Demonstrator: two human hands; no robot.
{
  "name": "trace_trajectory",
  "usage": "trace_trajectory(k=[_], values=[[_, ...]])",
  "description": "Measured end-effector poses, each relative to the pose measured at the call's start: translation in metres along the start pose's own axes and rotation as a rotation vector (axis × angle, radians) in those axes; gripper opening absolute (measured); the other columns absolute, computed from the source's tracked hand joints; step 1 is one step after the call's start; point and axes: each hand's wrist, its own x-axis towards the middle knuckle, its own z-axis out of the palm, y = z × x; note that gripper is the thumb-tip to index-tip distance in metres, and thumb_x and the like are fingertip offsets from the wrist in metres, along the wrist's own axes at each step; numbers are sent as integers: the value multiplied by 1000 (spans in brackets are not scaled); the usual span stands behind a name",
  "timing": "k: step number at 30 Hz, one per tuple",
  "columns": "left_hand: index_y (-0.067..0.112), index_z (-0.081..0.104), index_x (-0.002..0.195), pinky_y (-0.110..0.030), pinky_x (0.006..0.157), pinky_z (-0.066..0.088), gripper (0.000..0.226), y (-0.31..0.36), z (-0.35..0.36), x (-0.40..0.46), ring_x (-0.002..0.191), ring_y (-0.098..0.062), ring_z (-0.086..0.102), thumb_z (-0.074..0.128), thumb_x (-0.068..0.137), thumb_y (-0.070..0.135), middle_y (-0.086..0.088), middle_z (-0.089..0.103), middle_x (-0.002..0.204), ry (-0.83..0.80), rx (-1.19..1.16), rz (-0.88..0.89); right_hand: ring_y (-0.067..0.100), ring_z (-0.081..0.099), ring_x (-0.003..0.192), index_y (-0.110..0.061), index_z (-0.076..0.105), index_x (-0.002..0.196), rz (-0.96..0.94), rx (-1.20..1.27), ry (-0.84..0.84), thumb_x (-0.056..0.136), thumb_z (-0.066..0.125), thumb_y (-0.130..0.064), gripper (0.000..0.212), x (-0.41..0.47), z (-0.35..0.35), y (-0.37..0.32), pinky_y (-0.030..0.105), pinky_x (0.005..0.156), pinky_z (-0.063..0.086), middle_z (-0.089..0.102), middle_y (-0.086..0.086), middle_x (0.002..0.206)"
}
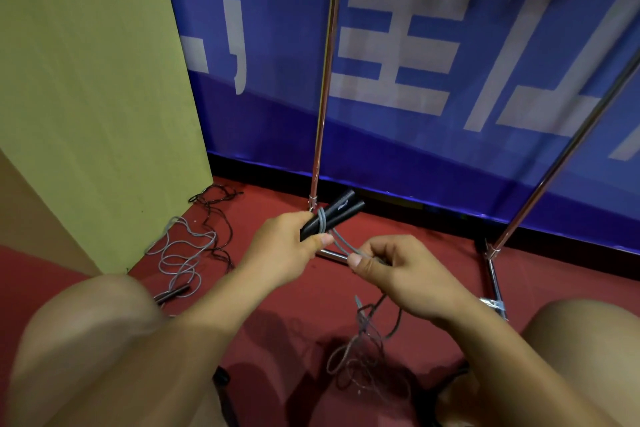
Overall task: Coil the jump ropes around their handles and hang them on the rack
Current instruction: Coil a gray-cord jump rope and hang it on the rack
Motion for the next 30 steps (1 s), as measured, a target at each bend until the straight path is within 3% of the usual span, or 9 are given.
trace_trajectory(k=[4,9,11,13,16,18,23,25,30], values=[[25,67,93,-36,70,49,19,0,5,-2,75,-21,63,68,89,43,3,66,74,-134,179,1,7,35,57,-3,56,78,-1,-3,-23,96,62,-31,33,-2,3,2,31,57,31,41,-6,60],[29,65,105,-36,72,57,20,5,12,-11,71,-14,68,68,90,44,6,67,74,-378,143,18,5,39,53,-11,67,80,74,77,63,96,60,-27,24,1,2,6,30,56,35,47,-12,55],[29,63,111,-16,67,51,20,9,15,-17,66,6,63,66,93,38,17,63,69,-441,117,70,4,47,54,-12,68,78,113,45,133,95,60,-29,25,5,1,10,32,60,42,58,-8,56],[36,60,103,-6,58,38,11,12,15,-21,61,13,56,66,94,35,25,55,64,-446,108,123,9,53,60,-14,68,77,114,-41,199,93,60,-33,27,8,1,13,37,65,48,64,1,63],[39,51,84,-16,56,34,17,15,13,-23,61,4,52,65,93,40,17,55,69,-428,161,171,10,58,68,-19,69,79,101,-283,296,93,61,-33,21,8,-2,13,28,63,43,64,-6,67],[37,52,87,-18,57,35,14,14,14,-23,63,2,51,64,93,42,15,55,71,-427,175,180,7,58,70,-24,69,81,59,-369,335,91,62,-35,16,8,-2,12,27,64,41,63,-11,69],[34,51,82,-8,57,32,19,18,14,-27,61,11,50,64,95,32,28,55,65,-440,84,220,-3,52,72,-28,71,85,-40,-372,355,89,67,-32,7,12,0,18,7,65,33,57,-13,82],[35,45,76,-3,57,36,30,21,14,-29,58,18,50,64,97,24,38,54,62,-481,33,210,-2,53,74,-28,69,85,-65,-355,336,89,67,-32,7,11,1,18,7,66,34,58,-13,83],[18,58,93,-21,50,49,14,20,11,-33,50,-6,60,61,98,31,6,61,68,-548,-160,116,3,52,59,-25,59,79,11,-207,280,94,60,-36,19,10,6,16,18,56,40,60,-11,63]])
